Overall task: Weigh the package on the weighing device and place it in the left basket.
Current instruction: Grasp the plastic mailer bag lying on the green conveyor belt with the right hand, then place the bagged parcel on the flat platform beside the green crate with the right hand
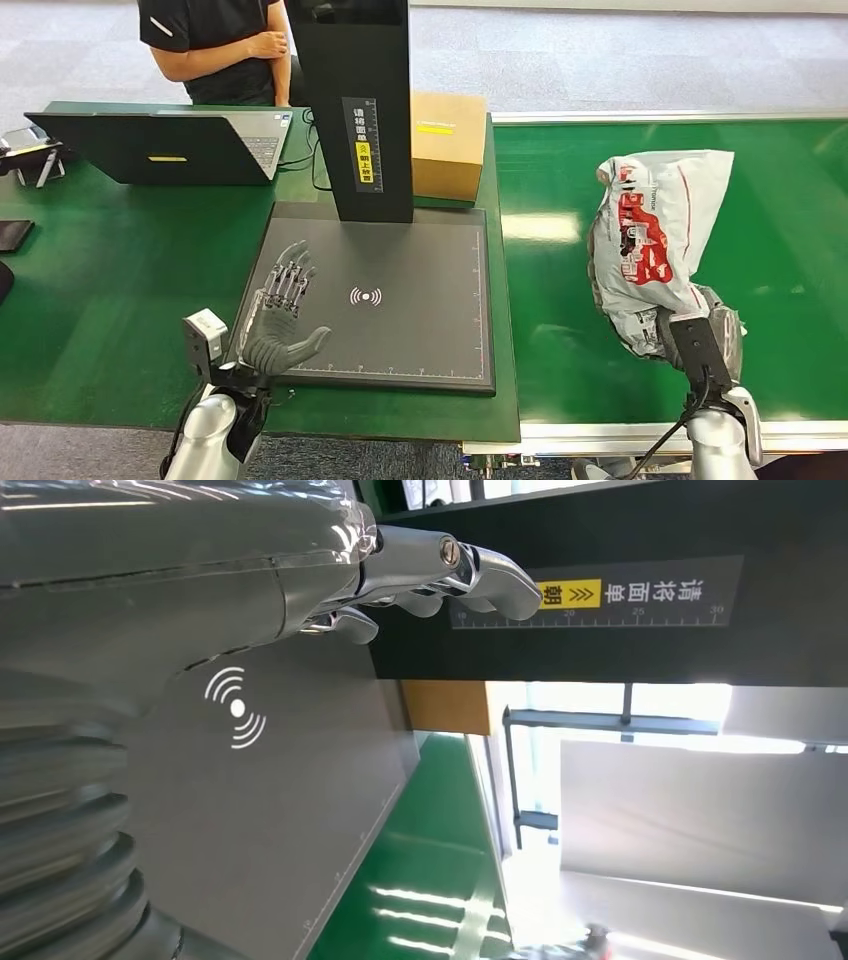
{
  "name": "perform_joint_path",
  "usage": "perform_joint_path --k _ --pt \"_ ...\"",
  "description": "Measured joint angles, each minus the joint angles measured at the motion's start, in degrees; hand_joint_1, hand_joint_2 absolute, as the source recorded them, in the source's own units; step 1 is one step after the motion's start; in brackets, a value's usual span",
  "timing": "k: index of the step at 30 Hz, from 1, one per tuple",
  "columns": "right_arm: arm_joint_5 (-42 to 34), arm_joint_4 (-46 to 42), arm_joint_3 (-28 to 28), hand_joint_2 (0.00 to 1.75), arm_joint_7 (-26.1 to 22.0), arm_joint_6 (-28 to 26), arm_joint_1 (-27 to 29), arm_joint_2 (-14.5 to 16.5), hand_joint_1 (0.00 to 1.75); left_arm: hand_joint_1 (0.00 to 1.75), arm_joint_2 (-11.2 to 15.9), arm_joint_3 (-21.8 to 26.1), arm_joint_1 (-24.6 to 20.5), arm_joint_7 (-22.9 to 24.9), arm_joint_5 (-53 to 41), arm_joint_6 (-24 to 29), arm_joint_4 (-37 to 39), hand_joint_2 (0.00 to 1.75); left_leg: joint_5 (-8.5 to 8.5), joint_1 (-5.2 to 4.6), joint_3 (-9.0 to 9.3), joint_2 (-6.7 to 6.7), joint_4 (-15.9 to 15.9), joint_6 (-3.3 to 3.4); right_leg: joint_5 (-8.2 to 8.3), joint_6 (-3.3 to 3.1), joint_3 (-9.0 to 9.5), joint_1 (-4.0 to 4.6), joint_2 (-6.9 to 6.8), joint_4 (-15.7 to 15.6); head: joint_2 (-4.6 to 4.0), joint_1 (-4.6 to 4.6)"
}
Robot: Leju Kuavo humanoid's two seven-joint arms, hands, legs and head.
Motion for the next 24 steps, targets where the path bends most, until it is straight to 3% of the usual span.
perform_joint_path --k 6,13,19,24 --pt "1.0 -7.7 1.8 1.75 -2.6 -1.5 1.6 1.4 1.75 0.0 -0.2 0.0 -0.5 -0.7 0.0 -0.1 0.0 1.75 0.0 0.0 -0.02 0.0 0.0 0.0 0.0 0.0 -0.01 -0.01 0.01 0.0 0.0 0.01" --pt "9.9 -9.2 8.6 1.75 1.3 5.3 -0.2 0.7 1.75 0.0 -0.2 0.0 -0.7 -2.0 -0.1 -0.4 0.0 1.75 0.04 0.0 -0.03 0.01 0.0 0.02 0.02 0.01 -0.01 -0.01 0.01 0.0 0.0 -0.01" --pt "12.9 -2.3 14.9 1.75 3.2 12.0 -7.5 -3.0 1.75 0.0 -0.2 -0.1 -0.8 -3.1 -0.2 -0.5 0.0 1.75 0.08 -0.01 -0.07 0.01 0.0 0.05 0.08 0.09 -0.03 -0.05 0.01 0.0 0.0 0.01" --pt "15.2 6.6 22.7 1.75 1.2 15.6 -16.3 -7.3 1.75 0.0 -0.2 -0.2 -0.8 -3.7 -0.2 -0.5 0.2 1.75 0.12 -0.03 -0.11 -0.01 0.0 0.08 0.12 0.14 -0.05 -0.07 0.0 0.0 0.0 0.01"
